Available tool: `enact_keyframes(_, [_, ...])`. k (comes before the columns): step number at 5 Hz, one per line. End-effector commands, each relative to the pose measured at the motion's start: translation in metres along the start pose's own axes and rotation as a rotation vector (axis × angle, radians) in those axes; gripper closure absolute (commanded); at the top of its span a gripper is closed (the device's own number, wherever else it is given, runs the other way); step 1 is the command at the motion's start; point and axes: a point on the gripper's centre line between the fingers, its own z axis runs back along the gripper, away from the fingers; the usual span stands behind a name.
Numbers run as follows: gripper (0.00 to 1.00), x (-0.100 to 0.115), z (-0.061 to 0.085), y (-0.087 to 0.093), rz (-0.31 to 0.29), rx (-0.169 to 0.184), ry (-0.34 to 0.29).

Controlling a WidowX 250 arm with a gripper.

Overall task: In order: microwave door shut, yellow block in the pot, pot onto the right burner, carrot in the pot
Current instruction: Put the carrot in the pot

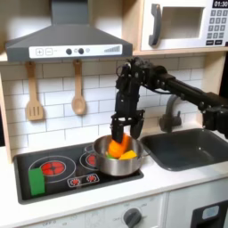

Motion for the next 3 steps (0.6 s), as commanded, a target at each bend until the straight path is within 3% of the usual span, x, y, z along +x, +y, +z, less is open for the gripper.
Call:
enact_keyframes(1, [0.0,-0.0002,0.0046,-0.0008,-0.018,-0.006,-0.017])
enact_keyframes(2, [0.0,0.0007,0.0139,-0.0041,-0.071,-0.021,-0.018])
enact_keyframes(3, [0.0,0.0033,0.0133,-0.0007,-0.057,-0.008,-0.025])
